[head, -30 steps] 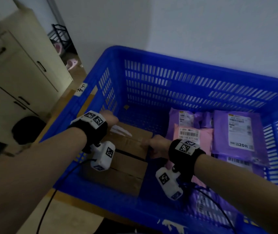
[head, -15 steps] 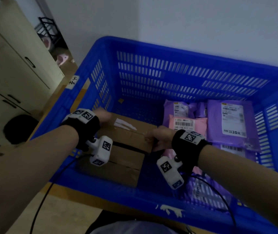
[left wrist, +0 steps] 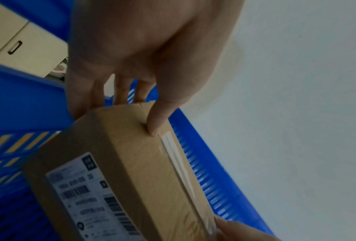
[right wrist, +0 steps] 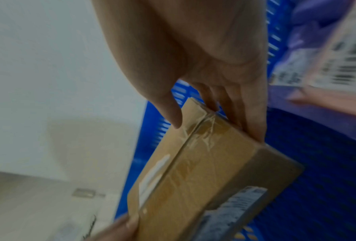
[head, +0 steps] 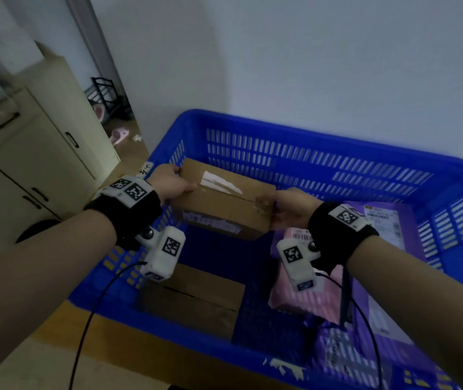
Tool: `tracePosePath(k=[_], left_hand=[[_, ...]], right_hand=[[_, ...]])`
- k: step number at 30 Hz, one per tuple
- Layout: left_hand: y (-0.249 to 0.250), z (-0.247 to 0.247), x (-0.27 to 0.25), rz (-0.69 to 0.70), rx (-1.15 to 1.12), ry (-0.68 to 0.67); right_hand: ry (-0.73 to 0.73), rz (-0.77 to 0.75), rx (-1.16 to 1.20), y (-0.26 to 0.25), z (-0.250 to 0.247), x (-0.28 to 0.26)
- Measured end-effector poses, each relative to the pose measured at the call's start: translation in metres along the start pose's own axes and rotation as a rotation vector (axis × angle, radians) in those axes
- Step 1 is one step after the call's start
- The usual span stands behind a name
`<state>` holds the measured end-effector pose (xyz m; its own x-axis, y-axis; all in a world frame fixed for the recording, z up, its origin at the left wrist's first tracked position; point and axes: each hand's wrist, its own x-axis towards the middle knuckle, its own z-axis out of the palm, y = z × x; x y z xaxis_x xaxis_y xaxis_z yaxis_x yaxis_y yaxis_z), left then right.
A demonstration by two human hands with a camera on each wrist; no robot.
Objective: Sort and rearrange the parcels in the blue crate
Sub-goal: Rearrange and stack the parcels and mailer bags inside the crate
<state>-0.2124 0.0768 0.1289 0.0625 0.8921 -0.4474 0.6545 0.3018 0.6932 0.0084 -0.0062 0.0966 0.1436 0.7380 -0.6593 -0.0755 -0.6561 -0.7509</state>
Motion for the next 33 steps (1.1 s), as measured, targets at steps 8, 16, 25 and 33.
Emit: tracePosePath(k=[8, 16, 25, 33], left_hand=[[0.019, -0.022, -0.012, 0.064, -0.312, -0.091], [0.026, -0.052, -0.016, 0.193, -0.452, -0.304], [0.022, -0.071, -0.017, 0.387, -0.593, -0.496], [0.037, -0.084, -0.013, 0.579, -0.67, -0.515]], right_hand=[[0.057, -0.103, 0.155, -0.037, -0.009, -0.035], [0.286, -0.233, 0.339, -0.042, 0.012, -0.077], [0.362, -0.44, 0.394, -0.028, 0.025, -0.105], [0.275, -0.613, 0.328, -0.046, 0.014, -0.123]])
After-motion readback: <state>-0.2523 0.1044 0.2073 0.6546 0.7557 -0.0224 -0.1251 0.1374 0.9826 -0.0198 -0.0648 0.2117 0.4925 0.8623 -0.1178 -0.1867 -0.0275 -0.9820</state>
